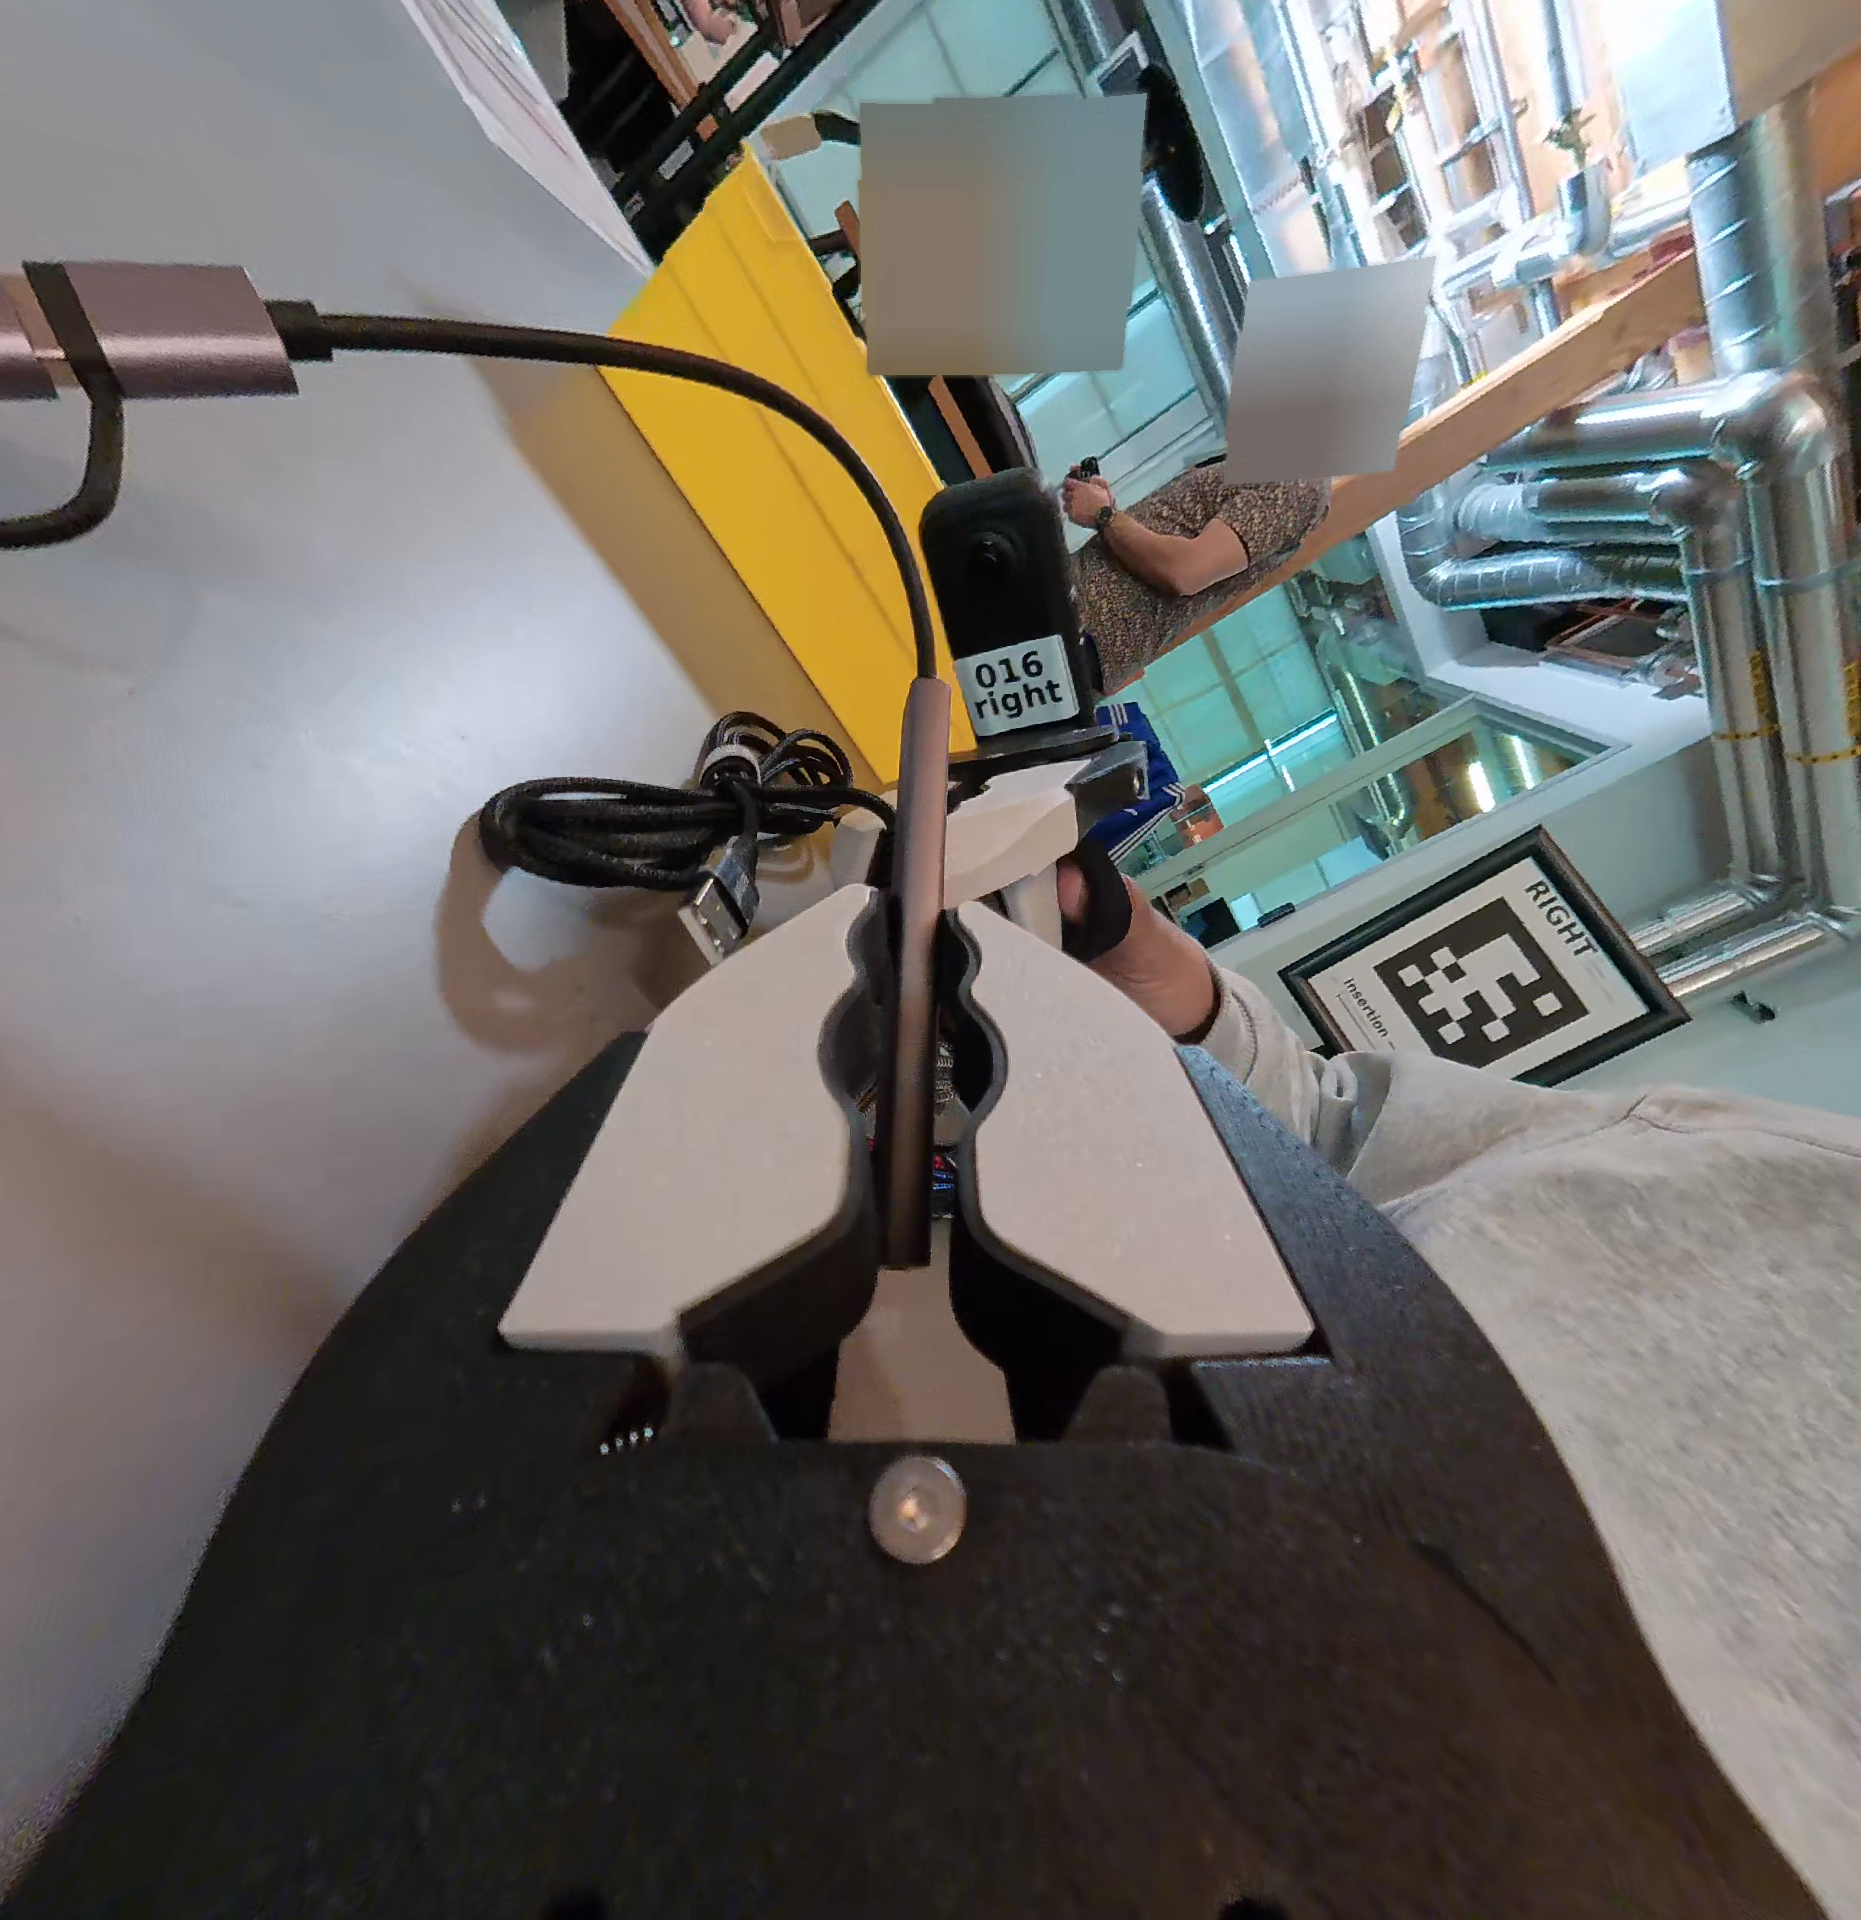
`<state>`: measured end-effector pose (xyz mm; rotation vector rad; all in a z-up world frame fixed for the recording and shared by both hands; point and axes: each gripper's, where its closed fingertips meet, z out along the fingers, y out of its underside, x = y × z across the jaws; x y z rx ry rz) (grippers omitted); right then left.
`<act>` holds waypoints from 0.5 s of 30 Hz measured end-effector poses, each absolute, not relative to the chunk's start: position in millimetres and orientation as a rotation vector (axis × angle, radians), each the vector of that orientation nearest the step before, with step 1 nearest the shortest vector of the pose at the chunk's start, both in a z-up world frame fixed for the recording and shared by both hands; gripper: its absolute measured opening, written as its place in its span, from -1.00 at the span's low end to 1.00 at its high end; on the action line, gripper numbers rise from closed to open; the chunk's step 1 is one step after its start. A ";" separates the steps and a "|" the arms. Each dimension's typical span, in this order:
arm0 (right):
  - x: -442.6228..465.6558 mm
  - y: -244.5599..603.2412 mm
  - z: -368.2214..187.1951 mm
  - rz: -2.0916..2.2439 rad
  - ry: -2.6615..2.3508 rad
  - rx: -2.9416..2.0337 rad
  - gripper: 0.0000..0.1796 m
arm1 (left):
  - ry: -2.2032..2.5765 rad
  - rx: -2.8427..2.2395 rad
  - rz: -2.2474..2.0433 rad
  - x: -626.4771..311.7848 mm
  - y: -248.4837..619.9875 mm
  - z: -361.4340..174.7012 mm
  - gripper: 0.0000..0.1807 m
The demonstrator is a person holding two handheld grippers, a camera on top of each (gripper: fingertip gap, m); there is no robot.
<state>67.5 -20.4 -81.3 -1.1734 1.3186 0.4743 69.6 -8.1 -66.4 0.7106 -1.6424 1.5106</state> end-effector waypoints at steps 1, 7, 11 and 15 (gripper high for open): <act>67.4 -20.2 -80.1 0.493 1.319 -1.152 -0.92 | -1.649 0.702 1.524 69.3 -8.4 -65.3 -0.89; 67.8 -20.9 -81.6 0.543 1.334 -1.096 -0.92 | -1.786 0.660 1.537 66.3 -9.4 -69.4 -0.89; 68.4 -22.2 -80.6 0.584 1.341 -1.043 -0.92 | -1.869 0.633 1.561 65.5 -10.3 -70.2 -0.89; 70.1 -21.1 -77.3 0.587 1.314 -1.032 -0.89 | -1.756 0.680 1.549 68.8 -9.1 -68.0 -0.89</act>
